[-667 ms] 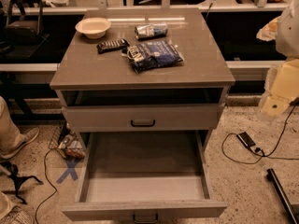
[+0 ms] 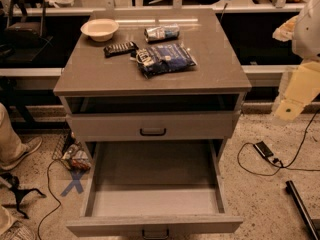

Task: Place blue chip bag into middle drawer

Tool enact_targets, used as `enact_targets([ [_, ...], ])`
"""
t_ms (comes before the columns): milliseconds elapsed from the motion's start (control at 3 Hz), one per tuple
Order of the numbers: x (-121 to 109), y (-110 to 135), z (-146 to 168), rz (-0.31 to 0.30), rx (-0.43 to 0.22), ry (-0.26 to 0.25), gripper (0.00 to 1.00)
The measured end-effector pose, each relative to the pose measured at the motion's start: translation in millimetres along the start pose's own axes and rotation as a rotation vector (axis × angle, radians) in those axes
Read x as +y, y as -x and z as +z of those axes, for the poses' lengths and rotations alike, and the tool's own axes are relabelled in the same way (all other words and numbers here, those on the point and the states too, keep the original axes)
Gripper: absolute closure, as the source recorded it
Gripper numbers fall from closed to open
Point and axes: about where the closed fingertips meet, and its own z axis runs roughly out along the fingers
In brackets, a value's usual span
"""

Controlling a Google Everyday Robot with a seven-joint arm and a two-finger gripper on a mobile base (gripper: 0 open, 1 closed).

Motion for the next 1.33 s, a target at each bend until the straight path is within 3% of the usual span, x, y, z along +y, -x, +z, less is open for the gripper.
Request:
enact_targets([
  [333, -30.7, 18.4, 26.1, 0.017, -0.085, -0.033, 0.00],
  [667, -53.9, 40.4, 52.5, 0.025, -0.126, -0.045, 0.00],
  [1333, -99.1, 120.4, 129.6, 0.043, -0.163, -0.052, 0.00],
])
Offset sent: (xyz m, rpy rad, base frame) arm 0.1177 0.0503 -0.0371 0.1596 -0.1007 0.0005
